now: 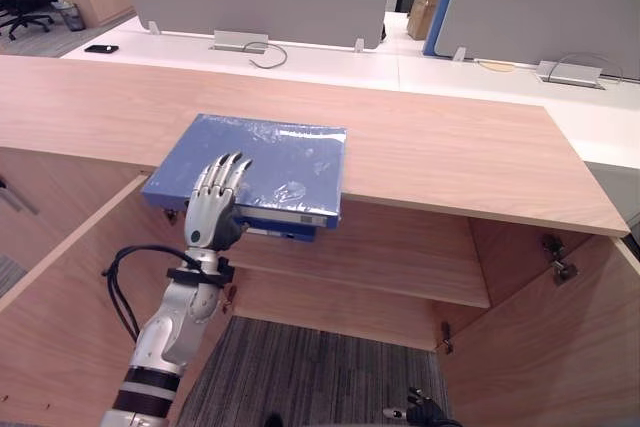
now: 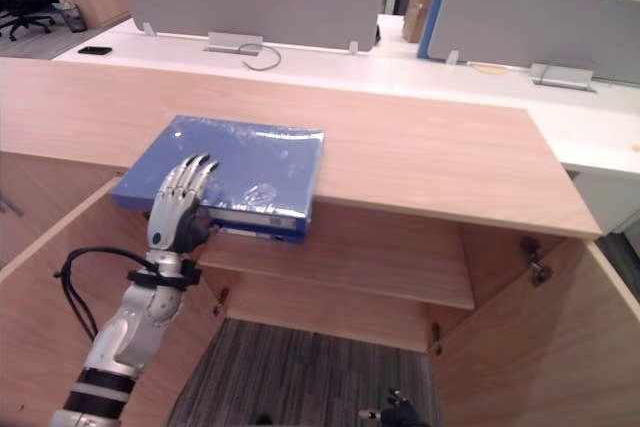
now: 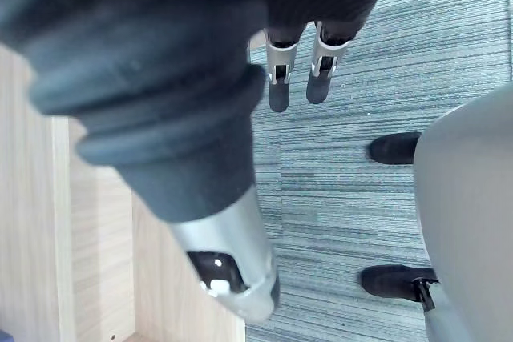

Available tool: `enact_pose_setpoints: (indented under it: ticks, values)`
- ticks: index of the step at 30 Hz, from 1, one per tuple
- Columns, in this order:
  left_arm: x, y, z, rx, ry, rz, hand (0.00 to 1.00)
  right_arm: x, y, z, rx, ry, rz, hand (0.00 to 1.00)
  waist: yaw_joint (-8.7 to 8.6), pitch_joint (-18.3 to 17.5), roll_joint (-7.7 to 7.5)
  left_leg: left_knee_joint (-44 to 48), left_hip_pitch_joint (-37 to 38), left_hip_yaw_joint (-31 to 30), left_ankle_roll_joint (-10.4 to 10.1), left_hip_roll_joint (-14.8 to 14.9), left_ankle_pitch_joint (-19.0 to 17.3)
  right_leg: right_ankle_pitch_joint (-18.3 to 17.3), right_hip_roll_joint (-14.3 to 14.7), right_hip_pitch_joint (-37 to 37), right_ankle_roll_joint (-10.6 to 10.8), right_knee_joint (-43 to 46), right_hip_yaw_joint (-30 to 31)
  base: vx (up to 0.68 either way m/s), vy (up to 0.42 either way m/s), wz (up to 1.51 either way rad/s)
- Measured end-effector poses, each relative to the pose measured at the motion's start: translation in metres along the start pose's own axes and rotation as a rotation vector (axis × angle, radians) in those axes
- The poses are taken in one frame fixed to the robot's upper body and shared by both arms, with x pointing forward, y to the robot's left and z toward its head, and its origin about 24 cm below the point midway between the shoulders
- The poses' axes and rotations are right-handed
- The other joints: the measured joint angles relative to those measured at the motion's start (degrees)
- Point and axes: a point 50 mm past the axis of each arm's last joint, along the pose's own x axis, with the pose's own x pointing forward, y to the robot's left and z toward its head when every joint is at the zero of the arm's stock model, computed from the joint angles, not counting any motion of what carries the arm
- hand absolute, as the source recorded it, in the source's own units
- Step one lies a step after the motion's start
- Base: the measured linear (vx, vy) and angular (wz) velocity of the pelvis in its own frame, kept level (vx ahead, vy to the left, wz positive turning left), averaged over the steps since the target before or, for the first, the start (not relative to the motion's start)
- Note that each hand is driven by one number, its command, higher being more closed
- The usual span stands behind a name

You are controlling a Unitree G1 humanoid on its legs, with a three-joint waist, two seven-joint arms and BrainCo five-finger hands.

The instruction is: Walk over to the cabinet, pick up the folder, carry it to the office cabinet, place the folder inside the office cabinet, then close the office cabinet door

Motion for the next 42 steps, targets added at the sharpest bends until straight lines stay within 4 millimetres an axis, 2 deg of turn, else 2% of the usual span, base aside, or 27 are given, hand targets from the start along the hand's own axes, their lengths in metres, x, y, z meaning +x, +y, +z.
enact_pose_setpoints:
  ticks: [11, 17, 18, 21, 30, 42]
  values:
    - [-0.005, -0.01, -0.013, 0.025, 0.05, -0.066, 0.0, 0.001, -0.001, 0.006, -0.002, -0.02, 0.001, 0.0, -0.13, 0.11, -0.03, 0.0, 0.29, 0.56, -0.03, 0.02, -0.22, 0.01, -0.01, 0.01, 0.0, -0.07, 0.32, 0.0, 0.002, -0.02]
    - [0.002, -0.012, -0.021, 0.065, 0.097, -0.04, 0.0, 0.001, -0.001, 0.006, -0.002, -0.021, 0.001, 0.0, -0.36, 0.11, -0.04, 0.0, 0.57, 0.6, -0.03, 0.01, -0.22, 0.04, -0.02, 0.27, 0.01, -0.07, 0.32, 0.0, 0.0, 0.0]
    - [0.003, -0.012, -0.023, 0.074, 0.104, -0.034, 1.0, 0.001, -0.001, 0.006, -0.003, -0.022, 0.001, 0.0, -0.44, 0.12, -0.05, 0.0, 0.57, 0.6, -0.03, 0.01, -0.22, 0.06, -0.02, 0.27, 0.01, -0.08, 0.32, 0.0, 0.0, 0.0]
    - [0.005, -0.013, -0.028, 0.119, 0.134, -0.017, 1.0, 0.001, 0.0, 0.007, -0.004, -0.024, -0.001, 0.0, -0.74, 0.13, -0.06, 0.0, 0.57, 0.7, -0.03, 0.01, -0.22, 0.14, -0.02, 0.26, 0.01, -0.15, 0.45, 0.0, 0.0, 0.0]
    - [0.02, 0.0, -0.034, 0.171, 0.17, 0.12, 1.0, 0.002, -0.001, 0.012, -0.004, -0.036, -0.02, 0.0, -1.55, 0.13, -0.07, 0.0, 0.6, 1.5, -0.03, -0.01, -0.22, 1.21, -0.04, 0.32, 0.17, -1.32, 1.65, -0.01, 0.007, -0.05]
    - [0.028, 0.003, -0.028, 0.171, 0.157, 0.168, 1.0, 0.002, -0.001, 0.011, -0.003, -0.035, -0.033, 0.0, -1.95, 0.11, -0.08, 0.0, 0.65, 1.55, -0.01, -0.05, -0.21, 1.5, -0.07, 0.44, 0.19, -1.65, 1.67, 0.0, 0.0, 0.0]
